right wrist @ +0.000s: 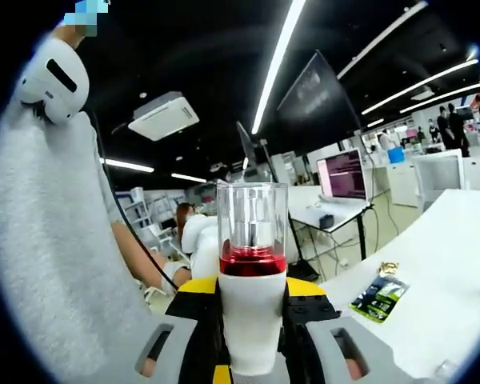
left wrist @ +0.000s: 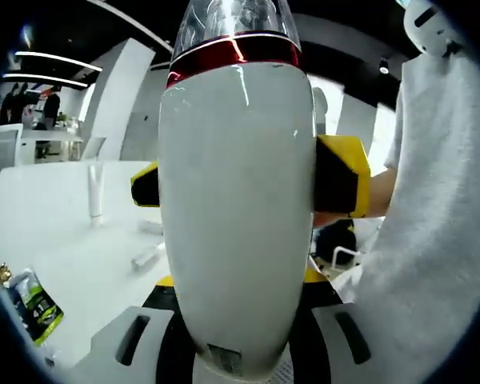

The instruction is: Arrange the skincare products in the storage area until every visible bottle or jar stands upright without overlapping.

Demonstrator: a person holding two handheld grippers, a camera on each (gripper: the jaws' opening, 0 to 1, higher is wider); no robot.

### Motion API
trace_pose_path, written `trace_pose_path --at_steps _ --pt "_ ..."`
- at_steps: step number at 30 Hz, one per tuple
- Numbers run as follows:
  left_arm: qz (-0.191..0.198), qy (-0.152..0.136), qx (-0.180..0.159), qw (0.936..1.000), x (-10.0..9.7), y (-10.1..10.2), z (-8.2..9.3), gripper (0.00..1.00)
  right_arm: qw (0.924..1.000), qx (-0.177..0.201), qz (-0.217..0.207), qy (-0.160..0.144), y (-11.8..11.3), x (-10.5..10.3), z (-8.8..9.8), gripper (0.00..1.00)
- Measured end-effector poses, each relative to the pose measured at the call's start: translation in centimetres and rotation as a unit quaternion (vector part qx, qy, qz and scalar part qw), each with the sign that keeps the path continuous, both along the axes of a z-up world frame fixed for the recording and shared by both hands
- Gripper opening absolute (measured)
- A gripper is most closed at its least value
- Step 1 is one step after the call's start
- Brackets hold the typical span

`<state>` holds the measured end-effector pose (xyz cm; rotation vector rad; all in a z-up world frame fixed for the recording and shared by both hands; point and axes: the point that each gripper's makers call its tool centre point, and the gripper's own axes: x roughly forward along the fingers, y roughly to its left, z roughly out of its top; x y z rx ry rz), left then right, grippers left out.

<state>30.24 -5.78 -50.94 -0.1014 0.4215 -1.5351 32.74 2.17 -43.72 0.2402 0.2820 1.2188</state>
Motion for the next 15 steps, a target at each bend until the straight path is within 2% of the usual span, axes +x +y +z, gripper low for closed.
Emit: trace_pose_path --at_steps 3,7,12,15 --pt "0.001 0.005 0.004 1.0 -0.1 0.0 -0.1 0.4 1.0 0.006 -0.002 0.004 -0.1 0.0 0.0 0.22" --pt "0.0 0.008 0.027 0.9996 -0.1 0.0 -1.0 0.39 0.9998 -0.005 -0.011 0.014 -0.3 0.1 -0.8 0.22" --pt "0.002 0.006 0.034 0.9994 -0.2 -0.1 -1.2 0.39 0.9995 0.003 -0.026 0.018 -0.6 0.1 -1.1 0.22" --pt "0.01 0.002 0.054 0.9985 0.1 -0.1 -2.0 0.39 0.9991 -0.007 -0.036 0.022 -0.6 0.3 -1.7 0.23"
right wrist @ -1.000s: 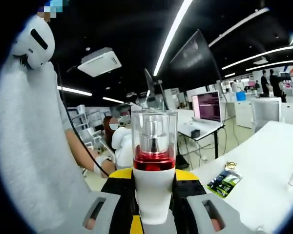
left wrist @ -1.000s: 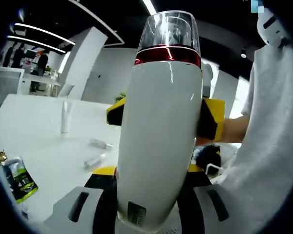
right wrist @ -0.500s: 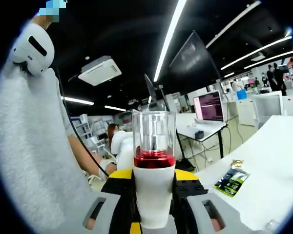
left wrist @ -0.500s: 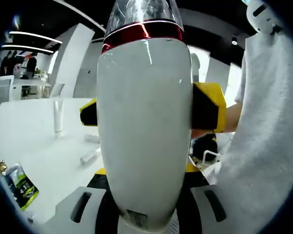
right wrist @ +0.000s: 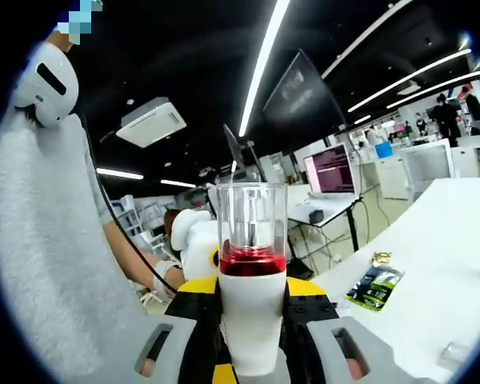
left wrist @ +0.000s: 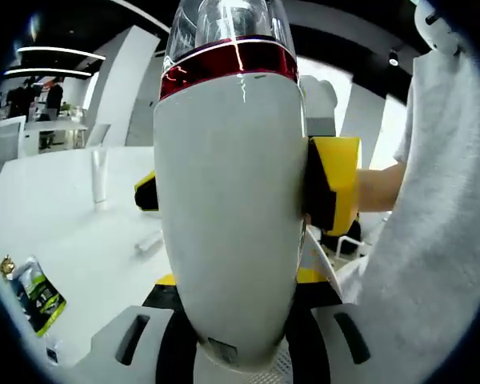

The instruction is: Arrange the skincare products in the storage area until every visible bottle or jar stands upright without overlapping.

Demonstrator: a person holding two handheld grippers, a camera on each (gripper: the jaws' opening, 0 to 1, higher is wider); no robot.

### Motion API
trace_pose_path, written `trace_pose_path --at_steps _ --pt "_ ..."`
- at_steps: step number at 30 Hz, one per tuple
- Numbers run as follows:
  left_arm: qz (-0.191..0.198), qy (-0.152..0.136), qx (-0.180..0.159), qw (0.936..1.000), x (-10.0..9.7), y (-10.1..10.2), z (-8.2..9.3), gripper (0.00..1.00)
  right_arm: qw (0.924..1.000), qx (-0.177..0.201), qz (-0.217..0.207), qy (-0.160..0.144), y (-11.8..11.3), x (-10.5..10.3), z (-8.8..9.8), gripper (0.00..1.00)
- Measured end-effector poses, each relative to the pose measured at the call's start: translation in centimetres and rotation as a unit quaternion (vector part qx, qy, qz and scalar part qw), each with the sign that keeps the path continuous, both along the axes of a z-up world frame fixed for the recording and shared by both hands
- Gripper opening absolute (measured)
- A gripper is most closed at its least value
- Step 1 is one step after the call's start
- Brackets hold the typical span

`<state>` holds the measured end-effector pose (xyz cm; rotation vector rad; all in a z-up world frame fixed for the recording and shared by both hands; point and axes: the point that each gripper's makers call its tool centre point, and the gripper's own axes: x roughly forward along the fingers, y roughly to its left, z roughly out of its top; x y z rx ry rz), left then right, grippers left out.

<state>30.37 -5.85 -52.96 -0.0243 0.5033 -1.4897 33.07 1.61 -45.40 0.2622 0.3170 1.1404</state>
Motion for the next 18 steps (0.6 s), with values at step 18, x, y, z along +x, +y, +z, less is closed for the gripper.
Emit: trace_pose_path --at_steps 18 --pt "0.045 0.026 0.017 0.9985 1.2 0.7 -0.3 0.38 0.9997 -0.011 -0.018 0.013 0.8 1.1 -0.8 0.25"
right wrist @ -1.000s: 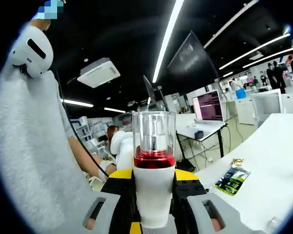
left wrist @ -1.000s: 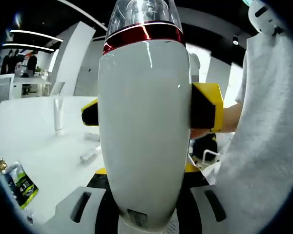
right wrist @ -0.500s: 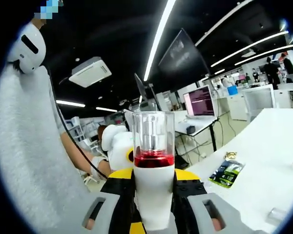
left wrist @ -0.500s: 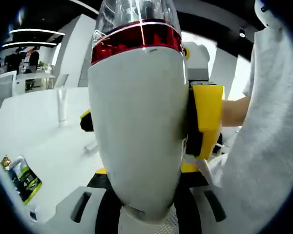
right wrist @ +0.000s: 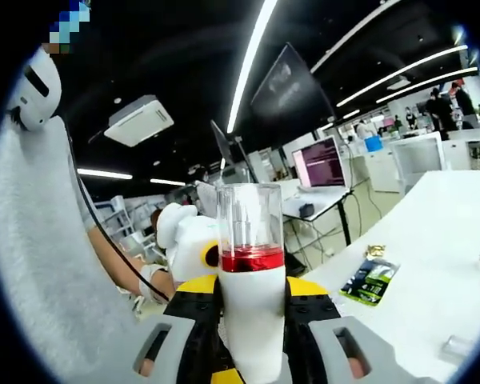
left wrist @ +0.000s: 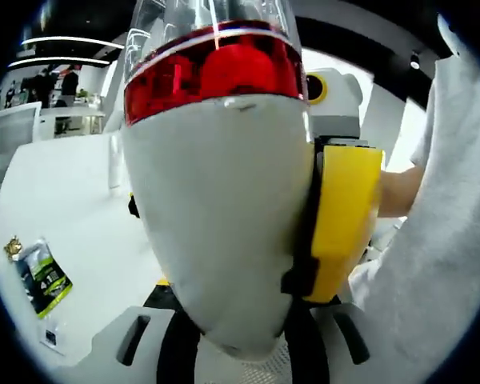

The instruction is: Arrange the skincare products in the storage area until every visible bottle or jar stands upright without overlapping.

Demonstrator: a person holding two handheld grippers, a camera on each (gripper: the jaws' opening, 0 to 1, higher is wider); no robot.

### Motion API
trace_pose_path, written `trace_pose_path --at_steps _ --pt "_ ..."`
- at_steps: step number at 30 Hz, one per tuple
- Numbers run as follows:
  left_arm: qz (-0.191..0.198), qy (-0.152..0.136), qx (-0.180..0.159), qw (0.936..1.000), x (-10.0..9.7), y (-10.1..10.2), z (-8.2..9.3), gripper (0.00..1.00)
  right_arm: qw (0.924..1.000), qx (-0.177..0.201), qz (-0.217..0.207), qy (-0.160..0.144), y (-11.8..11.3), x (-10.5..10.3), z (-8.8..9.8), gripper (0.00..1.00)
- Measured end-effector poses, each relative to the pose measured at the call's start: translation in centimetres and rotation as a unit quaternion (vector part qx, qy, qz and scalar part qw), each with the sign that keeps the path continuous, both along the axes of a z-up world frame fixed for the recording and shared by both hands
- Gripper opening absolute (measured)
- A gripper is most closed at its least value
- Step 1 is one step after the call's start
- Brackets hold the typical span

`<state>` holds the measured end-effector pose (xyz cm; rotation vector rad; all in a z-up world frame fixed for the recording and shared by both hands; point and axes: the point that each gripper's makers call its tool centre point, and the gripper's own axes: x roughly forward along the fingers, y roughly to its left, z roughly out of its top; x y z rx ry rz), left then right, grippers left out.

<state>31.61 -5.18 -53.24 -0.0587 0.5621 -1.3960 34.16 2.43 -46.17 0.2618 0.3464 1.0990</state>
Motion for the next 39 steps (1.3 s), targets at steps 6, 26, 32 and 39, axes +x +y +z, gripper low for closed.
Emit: trace_pose_path --at_steps 6,26,32,39 --pt "0.004 -0.001 0.009 0.9999 0.1 0.1 -0.3 0.38 0.9999 -0.006 -0.013 0.001 0.0 0.1 -0.2 0.25" --pt "0.029 0.033 0.005 0.999 0.9 0.7 -0.1 0.31 0.9938 0.05 -0.087 0.047 -2.7 1.2 -0.6 0.26" --pt "0.03 0.046 -0.011 0.9984 0.8 0.6 0.6 0.31 0.9926 0.056 -0.098 0.044 -2.5 1.2 0.0 0.24" --pt "0.03 0.018 -0.063 0.9974 1.6 0.8 2.4 0.31 0.989 0.079 -0.113 0.053 -3.1 1.9 1.0 0.23"
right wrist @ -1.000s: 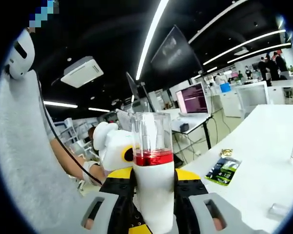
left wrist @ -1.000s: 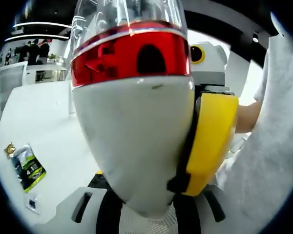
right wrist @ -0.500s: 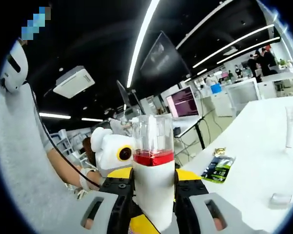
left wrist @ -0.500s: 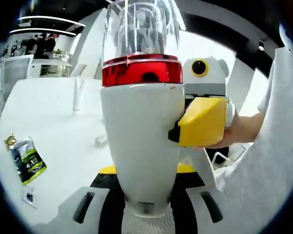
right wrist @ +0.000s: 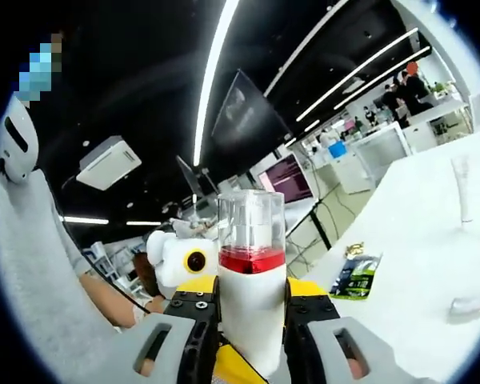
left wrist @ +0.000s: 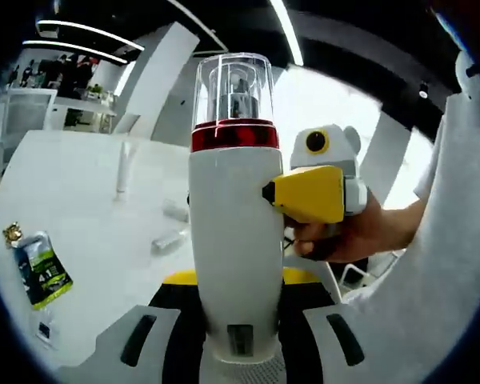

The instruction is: Arrange the skincare products in the storage area until every visible bottle or jar stands upright without overlapping.

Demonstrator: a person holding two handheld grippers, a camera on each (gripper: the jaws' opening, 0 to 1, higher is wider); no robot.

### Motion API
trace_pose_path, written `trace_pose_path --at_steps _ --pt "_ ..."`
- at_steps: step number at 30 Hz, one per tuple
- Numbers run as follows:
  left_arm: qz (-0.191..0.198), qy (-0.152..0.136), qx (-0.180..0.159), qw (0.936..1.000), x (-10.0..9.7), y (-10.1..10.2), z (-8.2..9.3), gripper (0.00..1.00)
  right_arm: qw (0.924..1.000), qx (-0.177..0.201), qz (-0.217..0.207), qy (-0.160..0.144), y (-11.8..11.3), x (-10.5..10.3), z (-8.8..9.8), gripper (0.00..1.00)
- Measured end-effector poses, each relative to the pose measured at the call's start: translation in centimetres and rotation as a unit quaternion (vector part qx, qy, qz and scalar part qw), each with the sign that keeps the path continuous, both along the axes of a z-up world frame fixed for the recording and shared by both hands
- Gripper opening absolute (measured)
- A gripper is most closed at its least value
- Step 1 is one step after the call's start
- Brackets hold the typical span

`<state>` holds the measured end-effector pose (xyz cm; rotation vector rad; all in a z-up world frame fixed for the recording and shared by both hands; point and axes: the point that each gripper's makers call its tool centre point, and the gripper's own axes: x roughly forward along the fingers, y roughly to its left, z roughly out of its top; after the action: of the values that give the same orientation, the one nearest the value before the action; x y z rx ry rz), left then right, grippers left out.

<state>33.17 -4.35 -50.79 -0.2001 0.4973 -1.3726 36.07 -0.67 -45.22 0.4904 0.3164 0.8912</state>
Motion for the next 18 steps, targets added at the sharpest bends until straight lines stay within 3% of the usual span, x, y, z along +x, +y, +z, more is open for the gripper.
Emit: trace_pose_path --at_steps 3,9,14,18 --pt "0.002 -0.004 -0.009 0.9999 0.1 0.0 0.3 0.31 1.0 0.004 0.003 0.002 -0.1 0.2 0.2 0.23" --pt "0.001 -0.02 -0.009 0.9998 0.3 0.3 0.3 0.31 0.9987 -0.038 0.027 -0.02 0.8 0.0 0.3 0.23" --pt "0.006 -0.051 -0.012 0.9986 0.8 0.8 0.7 0.3 0.9973 -0.047 0.047 -0.033 1.2 0.1 0.5 0.24" --pt "0.016 -0.062 0.017 0.9978 0.8 1.1 -0.3 0.29 0.9953 -0.066 0.062 -0.033 1.9 -0.2 -0.1 0.25"
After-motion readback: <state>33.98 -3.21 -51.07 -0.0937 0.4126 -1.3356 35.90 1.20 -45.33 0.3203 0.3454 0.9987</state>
